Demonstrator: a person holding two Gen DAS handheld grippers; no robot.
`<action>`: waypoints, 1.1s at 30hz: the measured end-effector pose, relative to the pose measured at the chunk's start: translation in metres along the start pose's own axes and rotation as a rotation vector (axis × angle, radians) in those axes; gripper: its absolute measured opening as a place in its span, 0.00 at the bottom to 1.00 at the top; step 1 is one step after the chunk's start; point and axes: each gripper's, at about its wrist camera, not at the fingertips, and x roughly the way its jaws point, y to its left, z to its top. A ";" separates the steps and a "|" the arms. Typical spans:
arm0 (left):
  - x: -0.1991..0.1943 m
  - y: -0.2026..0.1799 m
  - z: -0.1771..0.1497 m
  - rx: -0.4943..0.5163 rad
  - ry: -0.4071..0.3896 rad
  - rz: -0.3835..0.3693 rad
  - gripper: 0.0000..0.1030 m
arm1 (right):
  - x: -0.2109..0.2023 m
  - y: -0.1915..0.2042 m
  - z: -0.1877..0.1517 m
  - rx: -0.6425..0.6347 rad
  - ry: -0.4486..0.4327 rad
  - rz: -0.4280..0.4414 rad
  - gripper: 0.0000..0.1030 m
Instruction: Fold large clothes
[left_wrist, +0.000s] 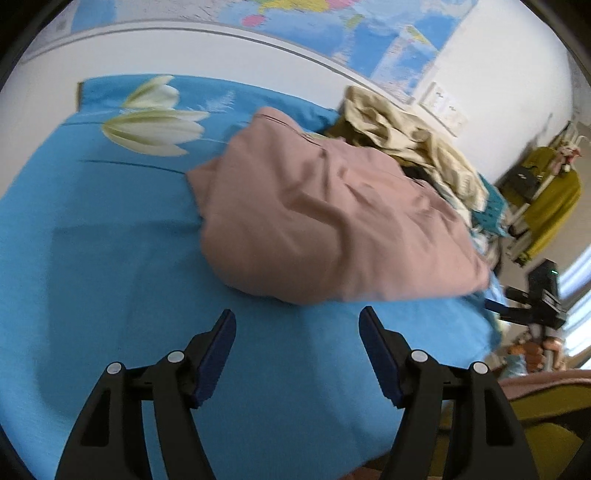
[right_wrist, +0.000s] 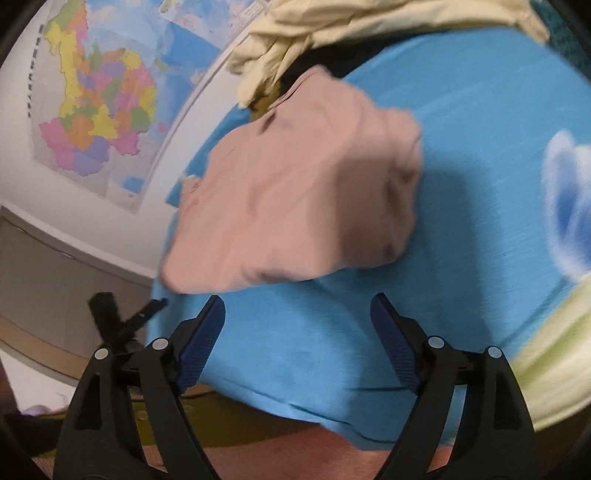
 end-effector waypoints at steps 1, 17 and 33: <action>0.003 -0.001 -0.001 -0.009 0.009 -0.013 0.72 | 0.006 0.001 0.000 0.006 0.009 0.026 0.79; 0.047 -0.004 0.022 -0.157 0.018 -0.187 0.93 | 0.052 0.009 0.035 0.073 -0.089 0.022 0.84; 0.079 -0.008 0.055 -0.254 -0.009 -0.191 0.93 | 0.081 0.024 0.058 0.037 -0.153 -0.050 0.96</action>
